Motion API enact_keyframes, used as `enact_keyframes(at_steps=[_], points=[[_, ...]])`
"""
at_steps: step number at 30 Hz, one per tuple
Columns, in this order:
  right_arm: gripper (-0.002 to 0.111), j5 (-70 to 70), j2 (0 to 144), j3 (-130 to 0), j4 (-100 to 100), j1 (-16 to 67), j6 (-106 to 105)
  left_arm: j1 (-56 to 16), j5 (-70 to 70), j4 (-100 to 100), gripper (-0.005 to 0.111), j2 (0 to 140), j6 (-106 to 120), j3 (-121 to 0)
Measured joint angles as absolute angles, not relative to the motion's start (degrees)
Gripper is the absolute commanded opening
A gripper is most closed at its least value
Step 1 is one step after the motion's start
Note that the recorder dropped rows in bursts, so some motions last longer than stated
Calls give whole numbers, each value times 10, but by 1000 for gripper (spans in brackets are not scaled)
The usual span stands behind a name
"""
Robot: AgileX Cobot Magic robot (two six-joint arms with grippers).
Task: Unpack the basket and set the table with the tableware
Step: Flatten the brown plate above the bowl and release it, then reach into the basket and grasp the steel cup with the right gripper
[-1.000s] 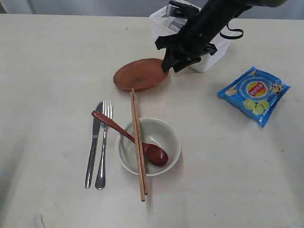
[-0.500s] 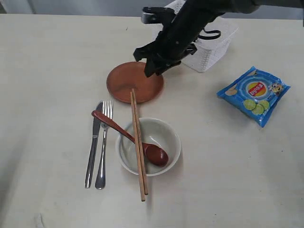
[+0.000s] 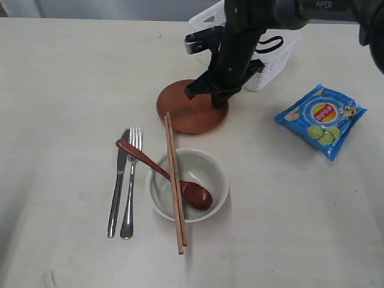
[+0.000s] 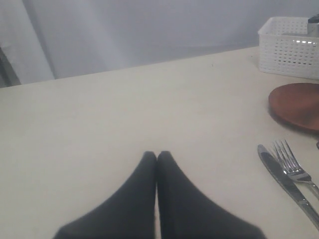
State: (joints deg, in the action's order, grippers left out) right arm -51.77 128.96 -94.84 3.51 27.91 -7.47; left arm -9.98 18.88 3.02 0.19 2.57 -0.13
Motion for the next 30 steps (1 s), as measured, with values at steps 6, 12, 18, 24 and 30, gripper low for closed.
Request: enact_keyframes(at_steps=[6,12,18,24,30], points=[[0,-524,1288,-948,33,275,-77,-100,189,30,0,2,26,-1],[8,-528,1260,-945,83,273,-117,-100,189,30,0,2,26,-1],[43,-510,1187,-945,104,263,-112,-100,189,30,0,2,26,-1],[41,-452,1152,-945,161,181,11,-100,189,30,0,2,26,-1],[41,-424,1187,-945,372,88,-39,-100,189,30,0,2,26,-1]])
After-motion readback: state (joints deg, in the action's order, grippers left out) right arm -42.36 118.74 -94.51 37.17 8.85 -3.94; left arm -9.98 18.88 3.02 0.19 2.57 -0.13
